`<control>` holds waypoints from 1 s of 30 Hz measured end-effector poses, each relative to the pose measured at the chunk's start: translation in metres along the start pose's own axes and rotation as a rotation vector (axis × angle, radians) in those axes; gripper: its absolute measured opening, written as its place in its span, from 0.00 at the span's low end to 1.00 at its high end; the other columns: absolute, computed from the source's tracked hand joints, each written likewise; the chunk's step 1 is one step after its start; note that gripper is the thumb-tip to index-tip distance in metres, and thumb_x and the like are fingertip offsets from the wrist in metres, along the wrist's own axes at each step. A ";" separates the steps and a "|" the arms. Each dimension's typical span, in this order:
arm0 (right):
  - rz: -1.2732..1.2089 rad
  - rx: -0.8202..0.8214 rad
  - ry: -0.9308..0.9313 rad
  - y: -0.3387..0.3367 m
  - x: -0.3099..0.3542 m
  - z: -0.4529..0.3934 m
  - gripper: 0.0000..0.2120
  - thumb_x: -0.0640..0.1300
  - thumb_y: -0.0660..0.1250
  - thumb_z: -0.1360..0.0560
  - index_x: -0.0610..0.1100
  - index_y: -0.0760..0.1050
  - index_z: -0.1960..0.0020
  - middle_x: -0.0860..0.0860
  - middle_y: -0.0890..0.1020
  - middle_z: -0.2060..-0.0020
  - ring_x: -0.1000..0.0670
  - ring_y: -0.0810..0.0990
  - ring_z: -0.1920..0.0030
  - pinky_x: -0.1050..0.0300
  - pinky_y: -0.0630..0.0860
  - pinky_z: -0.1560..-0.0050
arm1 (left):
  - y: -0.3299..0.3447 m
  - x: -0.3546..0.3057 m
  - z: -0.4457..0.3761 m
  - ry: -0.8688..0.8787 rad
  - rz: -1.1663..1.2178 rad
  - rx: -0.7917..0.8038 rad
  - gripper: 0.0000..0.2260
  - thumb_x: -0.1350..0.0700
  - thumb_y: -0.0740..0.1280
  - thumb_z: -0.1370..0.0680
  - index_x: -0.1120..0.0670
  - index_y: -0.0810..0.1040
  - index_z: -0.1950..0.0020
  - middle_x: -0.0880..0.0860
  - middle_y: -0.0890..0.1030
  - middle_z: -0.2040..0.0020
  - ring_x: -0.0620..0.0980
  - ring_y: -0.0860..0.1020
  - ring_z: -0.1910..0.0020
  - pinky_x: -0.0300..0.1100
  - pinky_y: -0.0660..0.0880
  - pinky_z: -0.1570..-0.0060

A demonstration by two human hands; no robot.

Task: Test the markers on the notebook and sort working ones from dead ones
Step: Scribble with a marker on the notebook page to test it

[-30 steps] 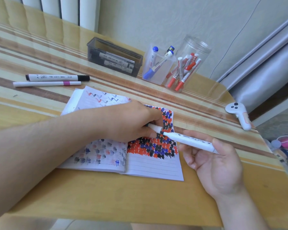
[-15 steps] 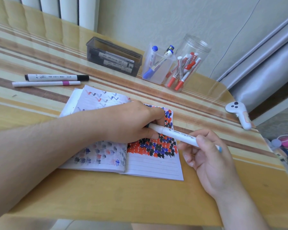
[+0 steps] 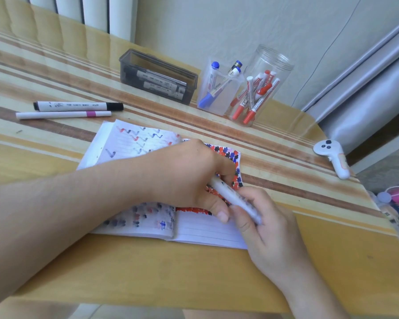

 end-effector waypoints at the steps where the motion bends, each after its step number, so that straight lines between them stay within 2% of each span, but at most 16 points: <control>1: 0.003 0.019 -0.010 0.001 -0.001 0.001 0.07 0.53 0.63 0.19 0.55 0.73 0.43 0.60 0.73 0.66 0.59 0.69 0.69 0.70 0.61 0.69 | 0.001 -0.005 -0.002 0.025 0.012 -0.028 0.20 0.29 0.75 0.34 0.43 0.76 0.55 0.44 0.70 0.74 0.38 0.70 0.72 0.31 0.63 0.70; 3: -0.032 0.021 -0.002 0.001 -0.003 0.002 0.07 0.52 0.63 0.20 0.56 0.71 0.42 0.65 0.73 0.66 0.60 0.70 0.69 0.71 0.61 0.68 | 0.003 -0.012 -0.008 0.041 -0.010 -0.068 0.22 0.28 0.73 0.34 0.45 0.78 0.56 0.44 0.70 0.74 0.38 0.70 0.73 0.31 0.62 0.71; 4: -0.052 0.012 0.000 -0.001 -0.004 0.002 0.07 0.52 0.63 0.20 0.57 0.71 0.42 0.66 0.73 0.66 0.60 0.70 0.69 0.71 0.61 0.68 | 0.004 -0.013 -0.011 0.044 -0.027 -0.085 0.23 0.27 0.72 0.34 0.45 0.77 0.57 0.45 0.71 0.74 0.39 0.70 0.72 0.36 0.67 0.71; 6: -0.063 0.008 -0.001 -0.002 -0.005 0.002 0.07 0.51 0.63 0.19 0.58 0.71 0.42 0.63 0.74 0.65 0.59 0.70 0.69 0.69 0.62 0.68 | 0.007 -0.013 -0.015 0.060 -0.032 -0.114 0.24 0.25 0.69 0.35 0.44 0.74 0.59 0.45 0.72 0.74 0.41 0.70 0.73 0.41 0.72 0.71; 10: -0.110 0.006 0.028 -0.001 -0.006 0.002 0.05 0.48 0.68 0.21 0.56 0.75 0.46 0.59 0.75 0.66 0.55 0.68 0.70 0.62 0.63 0.70 | 0.011 -0.011 -0.012 0.048 -0.029 -0.063 0.23 0.29 0.74 0.33 0.46 0.78 0.53 0.45 0.71 0.73 0.44 0.71 0.70 0.39 0.66 0.70; 12: -0.153 0.036 0.088 0.000 -0.008 -0.001 0.04 0.51 0.69 0.22 0.54 0.76 0.49 0.56 0.76 0.68 0.53 0.67 0.70 0.56 0.63 0.70 | 0.011 -0.008 -0.010 0.012 0.031 -0.026 0.19 0.31 0.74 0.31 0.43 0.77 0.53 0.47 0.75 0.70 0.45 0.75 0.68 0.41 0.65 0.67; 14: -0.162 0.060 0.150 0.001 -0.012 -0.002 0.05 0.47 0.72 0.22 0.55 0.76 0.50 0.56 0.75 0.70 0.53 0.66 0.70 0.56 0.62 0.70 | 0.012 -0.002 -0.009 -0.005 0.094 0.009 0.16 0.32 0.75 0.31 0.39 0.74 0.54 0.45 0.76 0.69 0.43 0.75 0.66 0.39 0.65 0.66; 16: -0.173 0.058 0.181 0.003 -0.012 -0.002 0.07 0.45 0.73 0.22 0.55 0.77 0.50 0.56 0.77 0.70 0.52 0.68 0.70 0.55 0.65 0.70 | 0.015 0.002 -0.007 -0.011 0.124 0.068 0.16 0.34 0.77 0.31 0.40 0.74 0.55 0.43 0.77 0.67 0.42 0.76 0.64 0.35 0.65 0.65; 18: -0.184 0.053 0.183 0.002 -0.009 -0.001 0.05 0.48 0.73 0.23 0.55 0.78 0.49 0.53 0.80 0.68 0.49 0.73 0.68 0.49 0.70 0.67 | 0.016 0.004 -0.004 -0.026 0.143 0.086 0.17 0.36 0.79 0.32 0.43 0.79 0.53 0.43 0.78 0.65 0.41 0.77 0.62 0.31 0.65 0.65; 20: -0.182 0.059 0.190 0.001 -0.009 0.000 0.04 0.50 0.72 0.23 0.54 0.79 0.49 0.52 0.81 0.67 0.49 0.74 0.67 0.48 0.72 0.64 | 0.018 0.004 -0.003 -0.056 0.142 0.084 0.17 0.36 0.80 0.33 0.43 0.82 0.51 0.42 0.80 0.63 0.41 0.78 0.60 0.31 0.67 0.63; 23: -0.181 0.058 0.229 -0.002 -0.010 0.000 0.03 0.50 0.72 0.23 0.54 0.79 0.50 0.52 0.78 0.68 0.51 0.74 0.66 0.49 0.72 0.63 | 0.022 -0.001 -0.004 -0.146 0.058 0.166 0.22 0.29 0.76 0.36 0.39 0.80 0.49 0.41 0.82 0.59 0.40 0.79 0.58 0.42 0.76 0.56; 26: -0.221 0.108 0.291 -0.006 -0.008 0.001 0.04 0.50 0.70 0.24 0.55 0.78 0.49 0.52 0.80 0.66 0.50 0.75 0.64 0.49 0.75 0.61 | 0.024 -0.013 -0.008 -0.258 0.003 0.343 0.23 0.26 0.72 0.37 0.36 0.77 0.49 0.39 0.82 0.56 0.41 0.80 0.54 0.47 0.78 0.50; 28: -0.293 0.216 0.334 -0.012 -0.004 0.002 0.05 0.50 0.68 0.23 0.57 0.78 0.48 0.57 0.81 0.65 0.51 0.77 0.62 0.52 0.75 0.59 | 0.025 -0.027 -0.012 -0.330 -0.051 0.367 0.17 0.31 0.73 0.35 0.36 0.76 0.53 0.38 0.81 0.59 0.41 0.80 0.56 0.44 0.77 0.52; 30: -0.325 0.282 0.335 -0.024 -0.002 0.014 0.08 0.51 0.68 0.22 0.58 0.79 0.44 0.58 0.82 0.61 0.52 0.79 0.60 0.54 0.75 0.59 | 0.029 -0.046 -0.018 -0.382 -0.098 0.282 0.11 0.39 0.75 0.32 0.42 0.76 0.59 0.38 0.79 0.66 0.43 0.76 0.63 0.41 0.72 0.61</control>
Point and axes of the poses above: each hand's wrist, its own z-axis away from the middle knuckle, its own y-axis out of the palm, x = y × z, the point moved 4 cm from there along -z, towards the middle knuckle
